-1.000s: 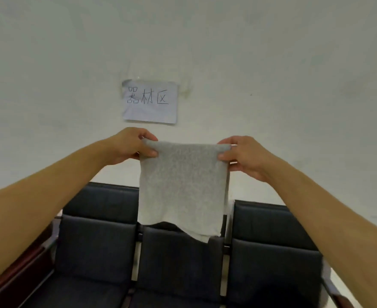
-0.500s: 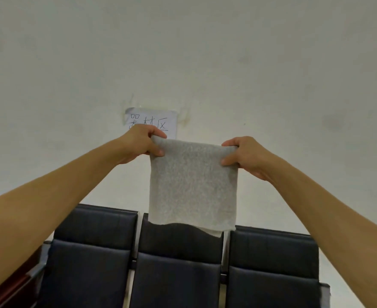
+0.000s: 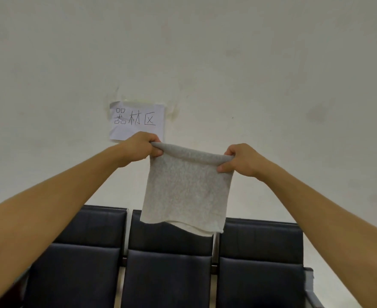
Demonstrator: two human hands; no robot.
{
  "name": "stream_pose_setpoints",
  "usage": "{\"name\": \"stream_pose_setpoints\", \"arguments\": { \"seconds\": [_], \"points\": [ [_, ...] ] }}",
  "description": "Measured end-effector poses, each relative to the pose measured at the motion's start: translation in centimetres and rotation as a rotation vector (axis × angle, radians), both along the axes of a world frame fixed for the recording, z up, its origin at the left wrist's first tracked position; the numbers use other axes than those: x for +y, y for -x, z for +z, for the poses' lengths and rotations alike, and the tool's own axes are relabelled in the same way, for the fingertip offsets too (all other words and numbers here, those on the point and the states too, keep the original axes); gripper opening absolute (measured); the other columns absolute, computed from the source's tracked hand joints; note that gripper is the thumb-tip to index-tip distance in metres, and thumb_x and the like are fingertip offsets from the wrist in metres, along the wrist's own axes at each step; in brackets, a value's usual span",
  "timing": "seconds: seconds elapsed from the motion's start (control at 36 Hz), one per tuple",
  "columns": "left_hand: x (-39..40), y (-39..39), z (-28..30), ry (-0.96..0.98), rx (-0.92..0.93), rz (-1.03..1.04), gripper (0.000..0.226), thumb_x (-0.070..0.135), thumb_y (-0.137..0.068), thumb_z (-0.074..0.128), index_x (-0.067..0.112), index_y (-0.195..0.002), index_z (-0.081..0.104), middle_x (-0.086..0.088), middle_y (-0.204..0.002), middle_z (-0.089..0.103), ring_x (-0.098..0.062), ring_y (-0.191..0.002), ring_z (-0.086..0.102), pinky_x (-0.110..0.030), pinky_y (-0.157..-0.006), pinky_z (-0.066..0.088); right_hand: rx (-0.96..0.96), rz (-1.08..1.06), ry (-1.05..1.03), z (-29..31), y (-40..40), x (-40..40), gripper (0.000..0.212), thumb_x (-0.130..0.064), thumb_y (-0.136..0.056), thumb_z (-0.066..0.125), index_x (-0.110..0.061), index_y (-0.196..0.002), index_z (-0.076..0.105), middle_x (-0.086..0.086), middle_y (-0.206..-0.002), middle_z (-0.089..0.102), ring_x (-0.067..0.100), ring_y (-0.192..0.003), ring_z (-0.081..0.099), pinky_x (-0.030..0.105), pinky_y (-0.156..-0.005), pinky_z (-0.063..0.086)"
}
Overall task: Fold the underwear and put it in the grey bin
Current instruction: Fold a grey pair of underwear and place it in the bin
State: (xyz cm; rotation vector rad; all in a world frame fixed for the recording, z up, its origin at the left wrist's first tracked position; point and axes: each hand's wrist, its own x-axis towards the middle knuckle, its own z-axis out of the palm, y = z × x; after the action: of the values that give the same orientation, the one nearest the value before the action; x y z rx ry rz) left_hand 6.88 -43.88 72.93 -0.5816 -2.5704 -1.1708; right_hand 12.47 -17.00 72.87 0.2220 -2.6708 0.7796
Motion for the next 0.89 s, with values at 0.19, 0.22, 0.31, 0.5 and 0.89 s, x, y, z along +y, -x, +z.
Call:
{"name": "stream_pose_setpoints", "arguments": {
  "seconds": [0.19,0.22,0.31,0.5,0.89],
  "points": [
    [-0.1,0.8,-1.8,-0.107,-0.061,-0.113,0.008,0.002,-0.086,0.063,0.004,-0.082,0.056,-0.008,-0.082,0.059,-0.019,-0.076,0.059,-0.03,-0.07,0.054,-0.072,0.058,0.13,-0.8,0.7,1.7,0.02,-0.014,-0.076,0.076,-0.011,-0.09,0.062,0.005,-0.096,0.059,0.018,-0.086,0.055,0.034,-0.078,0.049],
    [-0.1,0.9,-1.9,-0.104,-0.055,-0.113,0.009,0.001,-0.086,0.063,0.004,-0.081,0.056,-0.008,-0.081,0.059,-0.018,-0.075,0.06,-0.027,-0.066,0.053,-0.076,0.068,0.146,-0.8,0.8,1.9,0.018,-0.013,-0.076,0.076,-0.01,-0.089,0.063,0.007,-0.096,0.061,0.02,-0.087,0.057,0.037,-0.082,0.051],
    [-0.5,1.7,-2.5,-0.106,-0.042,-0.113,0.013,-0.002,-0.086,0.062,0.005,-0.078,0.056,-0.009,-0.079,0.059,-0.018,-0.073,0.06,-0.022,-0.063,0.052,-0.094,0.097,0.2,-1.3,1.2,1.8,0.014,-0.009,-0.077,0.075,-0.007,-0.087,0.066,0.01,-0.093,0.064,0.02,-0.086,0.06,0.034,-0.082,0.054],
    [-0.3,4.8,-3.5,-0.134,-0.056,-0.162,0.012,-0.005,-0.083,0.065,0.003,-0.076,0.059,-0.008,-0.076,0.058,-0.019,-0.074,0.06,-0.025,-0.066,0.051,-0.115,0.028,0.171,-2.4,2.1,2.5,0.012,-0.013,-0.077,0.076,-0.011,-0.08,0.065,0.005,-0.084,0.062,0.016,-0.079,0.057,0.028,-0.074,0.05],
    [19.6,7.3,-8.6,-0.063,-0.204,-0.593,0.011,-0.001,-0.086,0.063,0.01,-0.082,0.062,-0.007,-0.087,0.062,-0.018,-0.081,0.061,-0.023,-0.067,0.054,-0.159,-0.45,0.256,-8.2,-6.1,14.7,0.009,-0.009,-0.081,0.071,-0.007,-0.083,0.063,0.011,-0.091,0.063,0.024,-0.086,0.06,0.037,-0.083,0.054]
  ]
}}
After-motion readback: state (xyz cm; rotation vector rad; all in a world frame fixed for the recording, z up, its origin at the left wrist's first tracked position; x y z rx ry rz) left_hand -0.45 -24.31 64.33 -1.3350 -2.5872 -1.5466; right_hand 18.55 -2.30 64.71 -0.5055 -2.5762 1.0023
